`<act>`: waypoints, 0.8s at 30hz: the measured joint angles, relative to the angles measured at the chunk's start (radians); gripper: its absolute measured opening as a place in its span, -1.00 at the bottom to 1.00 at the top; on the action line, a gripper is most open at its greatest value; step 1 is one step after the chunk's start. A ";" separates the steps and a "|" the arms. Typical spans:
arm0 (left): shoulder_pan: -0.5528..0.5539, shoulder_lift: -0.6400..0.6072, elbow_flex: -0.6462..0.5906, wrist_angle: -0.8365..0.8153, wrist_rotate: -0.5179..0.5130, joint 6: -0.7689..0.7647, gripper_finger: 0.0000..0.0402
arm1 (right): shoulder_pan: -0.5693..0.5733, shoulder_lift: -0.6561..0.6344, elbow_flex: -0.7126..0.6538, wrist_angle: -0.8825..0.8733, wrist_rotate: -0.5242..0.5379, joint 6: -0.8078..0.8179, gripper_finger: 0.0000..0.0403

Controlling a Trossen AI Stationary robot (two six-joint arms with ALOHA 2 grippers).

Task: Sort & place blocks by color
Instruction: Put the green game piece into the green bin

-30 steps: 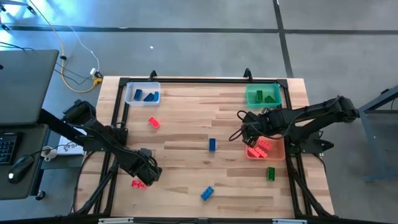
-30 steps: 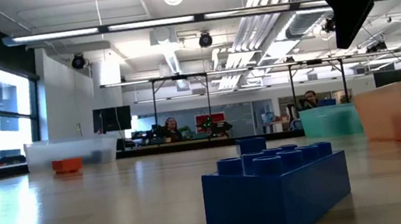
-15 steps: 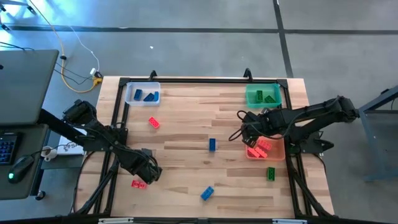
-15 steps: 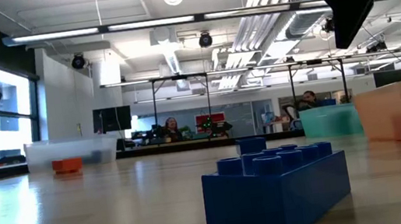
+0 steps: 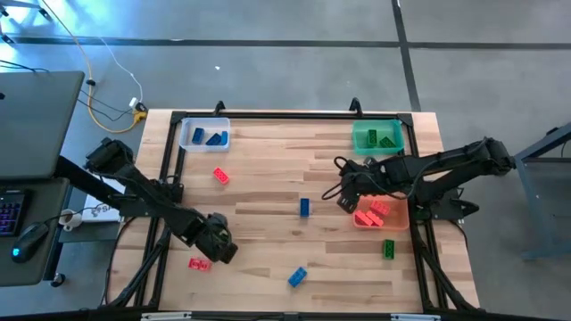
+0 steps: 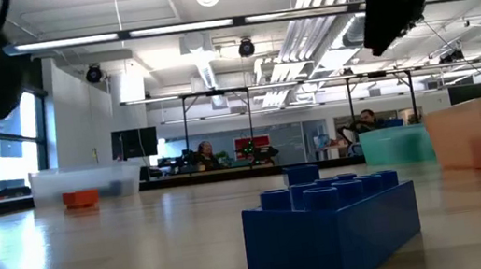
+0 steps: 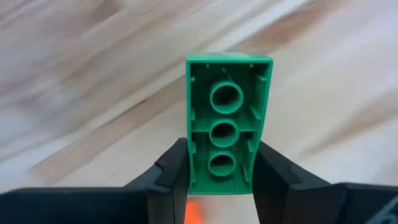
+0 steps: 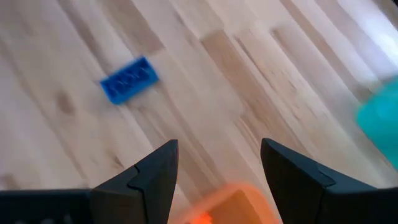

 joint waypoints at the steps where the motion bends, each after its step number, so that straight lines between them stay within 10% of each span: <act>1: 0.010 -0.013 0.000 0.017 -0.009 0.027 -0.48 | -0.005 0.000 0.000 0.024 -0.012 -0.012 0.07; 24: 0.395 -0.293 0.001 0.402 -0.026 0.714 -0.48 | -0.103 0.000 0.000 0.630 -0.353 -0.164 0.08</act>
